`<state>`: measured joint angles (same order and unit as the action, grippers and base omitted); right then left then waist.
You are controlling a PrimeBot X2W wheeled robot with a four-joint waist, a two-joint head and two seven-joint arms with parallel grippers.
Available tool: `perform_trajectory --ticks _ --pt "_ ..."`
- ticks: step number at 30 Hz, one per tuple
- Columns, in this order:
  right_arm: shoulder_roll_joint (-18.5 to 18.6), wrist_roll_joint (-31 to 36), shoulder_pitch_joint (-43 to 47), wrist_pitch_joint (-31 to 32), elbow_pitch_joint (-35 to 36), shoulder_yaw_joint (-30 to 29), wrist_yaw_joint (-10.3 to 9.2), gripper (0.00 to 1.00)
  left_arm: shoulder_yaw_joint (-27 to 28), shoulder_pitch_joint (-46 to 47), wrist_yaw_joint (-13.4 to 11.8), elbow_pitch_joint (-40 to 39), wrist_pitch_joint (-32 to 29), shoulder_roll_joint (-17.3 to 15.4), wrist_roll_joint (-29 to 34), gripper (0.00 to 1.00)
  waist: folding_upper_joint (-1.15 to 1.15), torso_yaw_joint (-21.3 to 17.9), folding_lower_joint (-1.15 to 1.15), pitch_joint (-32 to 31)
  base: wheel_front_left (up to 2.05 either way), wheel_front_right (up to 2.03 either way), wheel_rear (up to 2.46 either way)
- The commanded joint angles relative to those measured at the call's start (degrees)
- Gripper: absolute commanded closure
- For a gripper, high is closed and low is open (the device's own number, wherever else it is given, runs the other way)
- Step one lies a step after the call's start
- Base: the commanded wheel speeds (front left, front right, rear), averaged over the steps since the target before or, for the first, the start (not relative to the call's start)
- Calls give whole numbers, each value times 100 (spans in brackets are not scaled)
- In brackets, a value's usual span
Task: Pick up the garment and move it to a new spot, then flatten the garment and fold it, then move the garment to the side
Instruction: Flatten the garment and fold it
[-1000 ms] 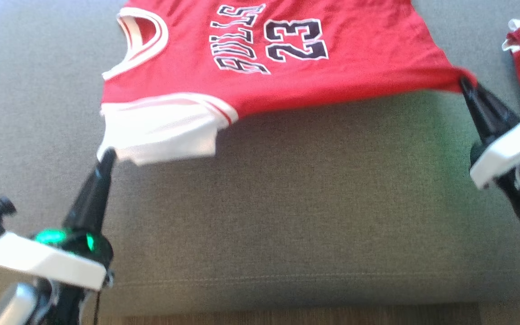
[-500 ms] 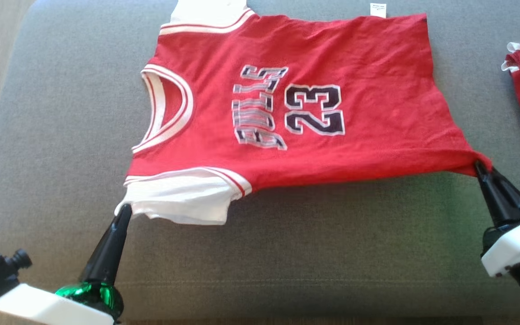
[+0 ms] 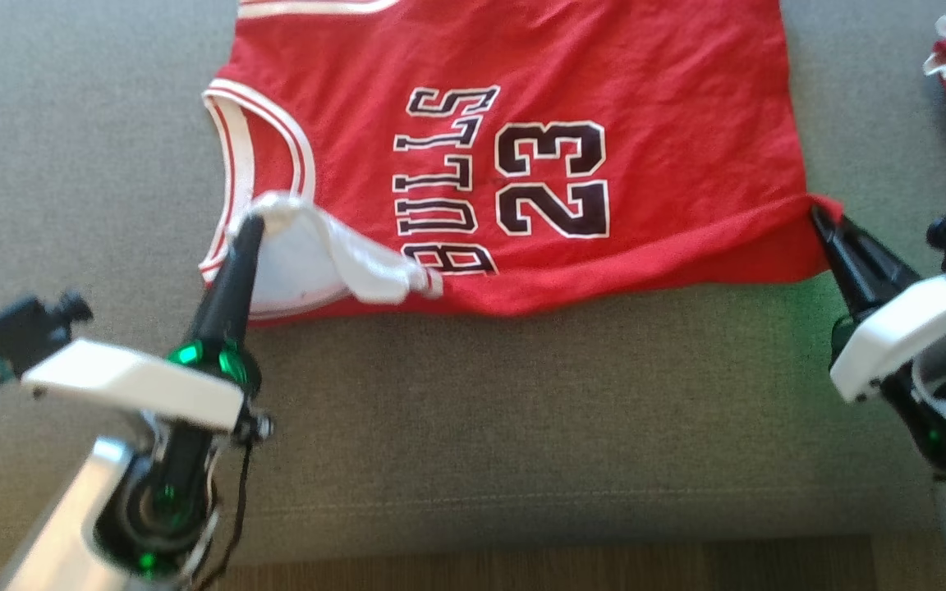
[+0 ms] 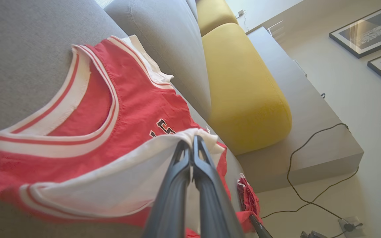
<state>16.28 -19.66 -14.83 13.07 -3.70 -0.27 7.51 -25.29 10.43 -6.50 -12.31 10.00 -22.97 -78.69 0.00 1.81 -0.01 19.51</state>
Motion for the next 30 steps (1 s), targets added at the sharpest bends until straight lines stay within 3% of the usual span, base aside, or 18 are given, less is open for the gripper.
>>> perform_trajectory --ticks 1,9,17,18,19,20,21,22,23,24,30 --pt "58 -8 -328 -147 -13 24 -2 100 220 486 102 89 12 -35 110 100 0 -1 1 230 0 0 0" --pt "38 79 -1155 -611 -782 -7 -2 100 288 1270 517 943 132 67 346 100 0 -20 1 570 0 0 0" --pt "-9 115 -1691 -774 -1640 339 -2 100 -8 1745 711 1797 43 137 682 100 0 -56 1 712 0 0 0" --pt "-6 103 -1729 -807 -1713 372 -2 88 -46 1795 733 1886 70 134 773 100 0 -56 1 706 0 0 0" --pt "1 90 -1764 -847 -1784 397 -2 65 -88 1843 747 1979 110 125 894 100 0 -55 1 696 0 0 0" --pt "9 83 -1791 -900 -1847 422 -2 29 -130 1880 766 2067 139 129 987 87 0 -54 1 677 0 0 0" --pt "21 72 -1810 -947 -1898 455 -2 0 -168 1907 795 2143 165 141 1057 71 0 -53 1 651 0 0 0" --pt "34 51 -1820 -995 -1929 492 -2 0 -186 1917 817 2215 191 165 1095 51 0 -55 1 618 0 0 0" --pt "49 19 -1819 -1037 -1946 521 -2 0 -197 1918 828 2278 213 188 1120 13 0 -57 1 583 0 0 0" --pt "67 -19 -1808 -1071 -1947 564 -2 0 -218 1914 833 2331 232 193 1168 0 0 -63 1 541 0 0 0" --pt "272 -324 -1575 -1011 -1663 777 -2 0 -274 1804 708 2480 313 166 1405 0 0 -116 1 296 0 0 0"
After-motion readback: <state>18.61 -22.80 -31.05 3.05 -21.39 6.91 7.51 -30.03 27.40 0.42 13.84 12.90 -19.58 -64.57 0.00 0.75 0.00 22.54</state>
